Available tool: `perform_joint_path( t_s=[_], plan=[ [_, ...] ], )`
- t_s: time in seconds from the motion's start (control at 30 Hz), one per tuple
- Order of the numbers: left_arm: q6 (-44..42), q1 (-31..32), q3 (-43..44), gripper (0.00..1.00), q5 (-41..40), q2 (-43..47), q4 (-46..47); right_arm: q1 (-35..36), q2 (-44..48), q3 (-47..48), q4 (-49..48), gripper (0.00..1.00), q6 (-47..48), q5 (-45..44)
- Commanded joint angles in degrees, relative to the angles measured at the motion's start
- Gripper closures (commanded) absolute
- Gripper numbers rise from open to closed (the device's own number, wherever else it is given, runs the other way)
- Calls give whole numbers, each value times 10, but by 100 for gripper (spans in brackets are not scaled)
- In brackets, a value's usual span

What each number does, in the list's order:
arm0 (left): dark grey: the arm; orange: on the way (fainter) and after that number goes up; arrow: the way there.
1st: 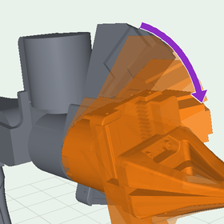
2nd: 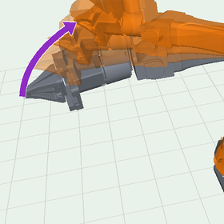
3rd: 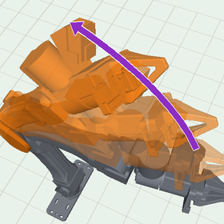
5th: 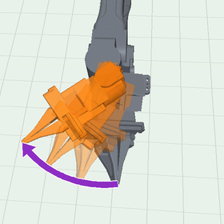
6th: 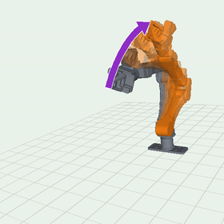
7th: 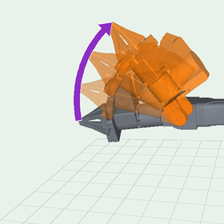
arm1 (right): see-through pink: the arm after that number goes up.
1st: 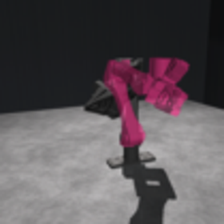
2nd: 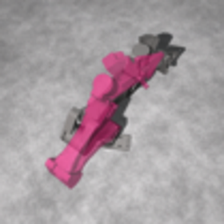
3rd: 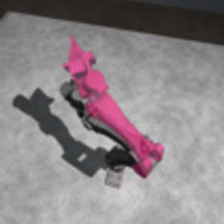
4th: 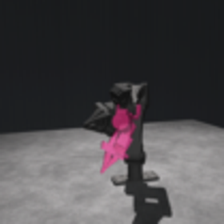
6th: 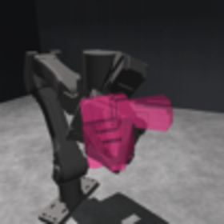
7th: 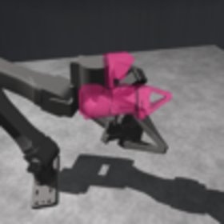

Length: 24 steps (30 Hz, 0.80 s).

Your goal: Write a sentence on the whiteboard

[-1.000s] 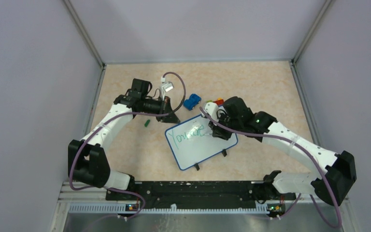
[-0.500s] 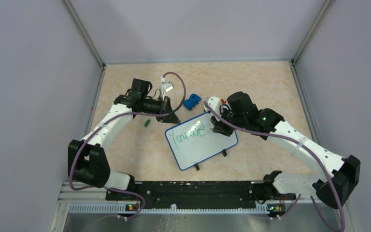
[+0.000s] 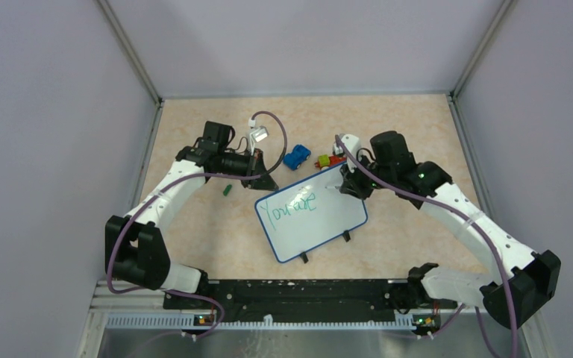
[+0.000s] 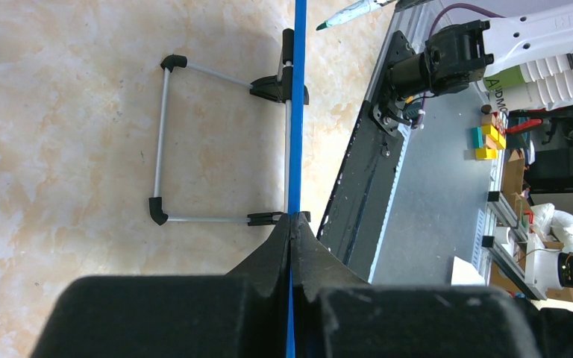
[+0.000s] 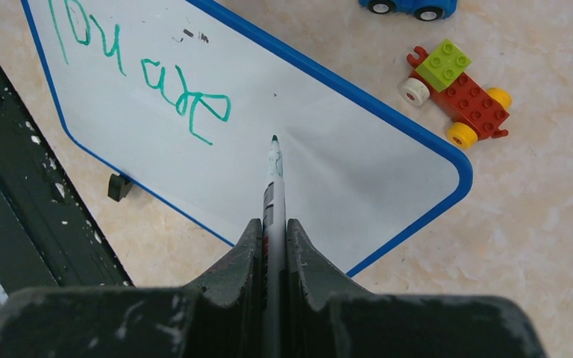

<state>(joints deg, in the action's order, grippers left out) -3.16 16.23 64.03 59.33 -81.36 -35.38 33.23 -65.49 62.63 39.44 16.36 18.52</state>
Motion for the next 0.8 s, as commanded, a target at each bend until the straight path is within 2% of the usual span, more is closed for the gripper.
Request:
perform_joint_path(
  t_s=[0.0,0.3,0.77],
  plan=[
    [-11,5,-7,100,-10,1,-16,-3,14,-2,-20,100,-6,17],
    [-10,5,-8,100,-8,-1,-15,10,3,-10,-1,100,7,46],
    [-8,5,-6,100,-8,-5,-14,15,-7,-22,-42,100,-8,-4]
  ],
)
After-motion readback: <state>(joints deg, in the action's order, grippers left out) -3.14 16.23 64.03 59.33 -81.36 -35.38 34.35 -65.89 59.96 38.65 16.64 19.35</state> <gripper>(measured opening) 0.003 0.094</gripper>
